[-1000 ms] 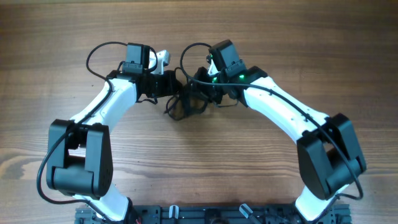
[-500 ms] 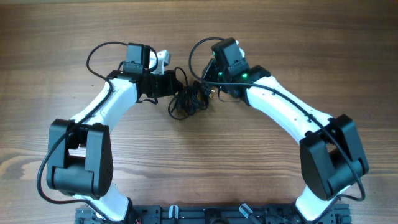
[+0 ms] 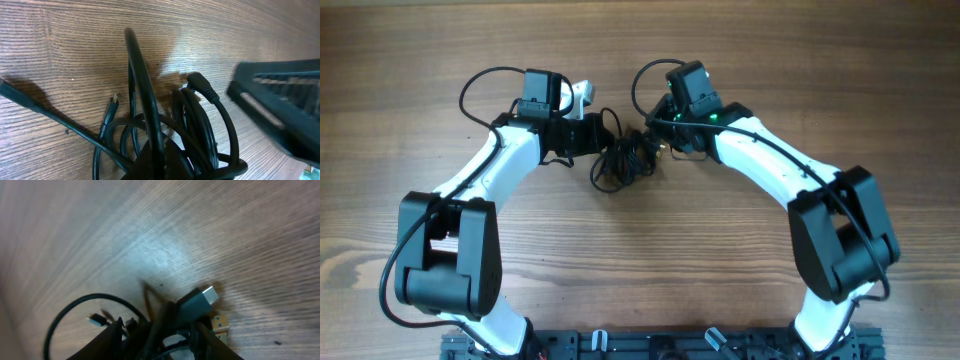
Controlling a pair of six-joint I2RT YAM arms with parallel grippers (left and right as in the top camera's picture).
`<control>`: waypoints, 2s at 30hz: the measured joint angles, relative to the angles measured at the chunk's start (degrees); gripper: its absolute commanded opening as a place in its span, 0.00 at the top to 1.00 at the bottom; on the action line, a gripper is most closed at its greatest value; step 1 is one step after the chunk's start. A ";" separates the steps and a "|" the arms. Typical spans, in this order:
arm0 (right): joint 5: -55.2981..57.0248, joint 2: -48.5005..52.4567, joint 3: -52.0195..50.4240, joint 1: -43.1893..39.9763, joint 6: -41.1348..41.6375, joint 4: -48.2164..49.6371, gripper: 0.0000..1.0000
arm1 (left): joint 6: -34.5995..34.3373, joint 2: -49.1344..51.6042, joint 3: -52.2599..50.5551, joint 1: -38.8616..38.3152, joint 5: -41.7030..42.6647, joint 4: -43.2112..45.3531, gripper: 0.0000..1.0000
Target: Untangle cables
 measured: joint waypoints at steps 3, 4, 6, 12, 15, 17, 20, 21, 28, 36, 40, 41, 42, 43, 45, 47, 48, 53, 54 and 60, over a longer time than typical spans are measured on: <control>-1.49 2.05 0.00 0.00 0.81 2.47 0.62 | -0.02 0.00 0.00 0.00 0.00 -0.02 0.96; -2.08 2.73 0.00 0.00 1.01 3.63 0.66 | 0.00 0.00 0.00 0.00 0.00 0.00 0.96; -2.80 3.54 0.00 0.00 1.38 5.25 0.82 | 0.00 0.00 0.00 0.00 0.00 -0.02 0.96; -4.11 3.69 0.00 0.00 0.39 6.12 0.96 | 0.00 0.00 0.00 0.00 0.00 -0.02 0.96; -6.03 3.69 0.00 0.00 -1.64 6.78 0.96 | 0.00 0.00 0.00 0.00 0.00 -0.04 0.96; -7.78 3.69 0.00 0.00 -2.80 6.95 0.96 | 0.00 0.00 0.00 0.00 -0.02 -0.04 0.96; -9.27 3.56 0.00 0.00 -4.09 6.56 0.96 | 0.00 0.00 0.00 0.00 -0.02 -0.04 0.96; -9.49 3.43 0.00 0.00 -4.31 6.25 0.96 | 0.00 0.00 0.00 0.00 -0.02 -0.07 0.96; -12.09 -0.68 0.00 0.04 -5.11 2.97 0.96 | 0.00 0.00 0.00 0.00 -0.02 -0.02 0.96; -11.41 -2.60 0.00 0.02 -5.20 -1.55 0.45 | -0.02 0.00 0.00 0.00 -0.02 -0.02 0.96; -9.73 -2.60 0.00 -0.13 -3.93 -1.97 0.46 | 0.00 0.00 0.00 0.00 -0.02 -0.04 0.96; -9.51 -2.60 0.00 -0.13 -2.99 -2.19 0.47 | 0.00 0.00 0.00 0.00 0.00 -0.02 0.96; -9.25 -2.58 0.00 -0.13 -1.99 -2.34 0.47 | 0.00 0.00 0.00 0.00 -0.02 -0.02 0.96; -9.18 -2.51 0.00 -0.13 -1.03 -2.40 0.48 | -0.02 0.00 0.00 0.00 -0.02 -0.02 0.96; -9.27 -2.19 0.00 -0.11 1.38 -2.38 0.55 | -0.02 0.00 0.00 0.00 -0.02 -0.02 0.96; -9.75 -1.07 0.00 -0.11 3.93 -2.27 0.67 | -0.02 0.00 0.00 0.00 -0.02 -0.04 0.96; -10.03 -0.44 0.00 -0.11 4.87 -2.12 0.73 | -0.02 0.00 0.00 0.00 -0.02 -0.02 0.96; -9.73 1.95 0.00 -0.11 7.17 -1.86 0.96 | 0.00 0.00 0.00 0.00 0.00 -0.02 0.96; -9.60 1.95 0.00 -0.11 7.32 -1.70 0.96 | -0.02 0.00 0.00 0.00 0.02 -0.02 0.96; -9.60 1.86 0.00 -0.11 5.77 -0.79 0.96 | -0.02 0.00 0.00 0.00 0.00 -0.02 0.96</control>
